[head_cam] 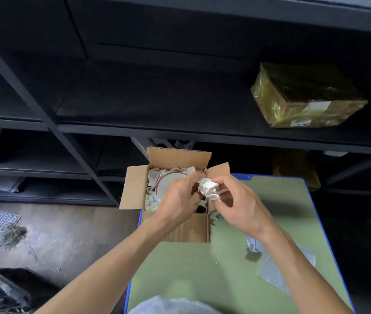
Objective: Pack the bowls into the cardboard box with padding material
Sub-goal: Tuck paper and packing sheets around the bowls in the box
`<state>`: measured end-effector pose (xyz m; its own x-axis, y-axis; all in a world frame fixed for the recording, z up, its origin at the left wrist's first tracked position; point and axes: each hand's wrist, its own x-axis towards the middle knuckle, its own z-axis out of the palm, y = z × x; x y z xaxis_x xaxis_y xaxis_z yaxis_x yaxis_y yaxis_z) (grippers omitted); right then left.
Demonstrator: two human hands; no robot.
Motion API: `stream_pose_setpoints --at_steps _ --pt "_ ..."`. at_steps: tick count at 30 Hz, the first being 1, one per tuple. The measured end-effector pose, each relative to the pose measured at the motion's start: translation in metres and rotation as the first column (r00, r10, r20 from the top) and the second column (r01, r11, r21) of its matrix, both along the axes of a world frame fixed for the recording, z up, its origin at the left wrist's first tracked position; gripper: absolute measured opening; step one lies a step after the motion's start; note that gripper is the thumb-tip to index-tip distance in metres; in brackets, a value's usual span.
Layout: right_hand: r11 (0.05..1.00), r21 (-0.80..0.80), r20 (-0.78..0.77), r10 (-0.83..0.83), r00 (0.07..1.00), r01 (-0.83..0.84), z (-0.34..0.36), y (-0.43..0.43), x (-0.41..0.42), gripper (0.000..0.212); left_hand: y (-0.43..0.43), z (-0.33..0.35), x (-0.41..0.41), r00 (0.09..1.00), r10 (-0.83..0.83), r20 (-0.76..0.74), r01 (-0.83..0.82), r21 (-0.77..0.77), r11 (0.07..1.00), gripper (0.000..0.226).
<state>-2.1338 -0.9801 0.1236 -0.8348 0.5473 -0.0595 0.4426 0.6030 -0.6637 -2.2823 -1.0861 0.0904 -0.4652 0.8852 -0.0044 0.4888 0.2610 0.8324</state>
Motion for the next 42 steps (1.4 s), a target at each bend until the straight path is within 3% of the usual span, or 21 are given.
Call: stream_pose_setpoints --at_steps 4,8,11,18,27,31,42 --pt "0.993 -0.045 0.04 -0.103 0.994 0.104 0.0 -0.007 -0.011 0.028 0.015 -0.005 -0.012 0.994 -0.073 -0.076 0.075 0.021 0.997 0.03" --pt "0.963 0.052 -0.039 -0.263 0.964 0.265 -0.009 -0.002 -0.032 0.012 0.035 -0.013 -0.027 0.98 -0.127 -0.155 0.134 0.04 0.99 0.052" --pt "0.94 0.147 -0.044 -0.305 0.951 0.308 -0.015 0.008 -0.043 0.012 0.043 -0.024 -0.043 0.97 -0.14 -0.199 0.151 0.042 0.988 0.052" --pt "0.892 0.414 0.005 -0.204 0.979 0.184 -0.042 0.016 -0.059 0.026 0.036 -0.054 -0.064 0.931 -0.157 -0.331 0.154 -0.036 0.987 0.033" --pt "0.873 0.467 -0.01 -0.156 0.988 0.143 -0.063 0.01 -0.075 0.023 0.036 -0.064 -0.064 0.914 -0.131 -0.384 0.125 -0.04 0.991 0.014" --pt "0.861 0.474 -0.088 -0.163 0.983 0.185 -0.068 0.008 -0.075 0.023 0.038 -0.065 -0.065 0.917 -0.101 -0.385 0.095 -0.035 0.995 0.013" --pt "0.8 0.585 0.086 -0.226 0.97 0.134 -0.077 0.008 -0.077 0.036 0.036 -0.067 -0.067 0.91 -0.109 -0.399 0.11 -0.02 0.994 0.017"
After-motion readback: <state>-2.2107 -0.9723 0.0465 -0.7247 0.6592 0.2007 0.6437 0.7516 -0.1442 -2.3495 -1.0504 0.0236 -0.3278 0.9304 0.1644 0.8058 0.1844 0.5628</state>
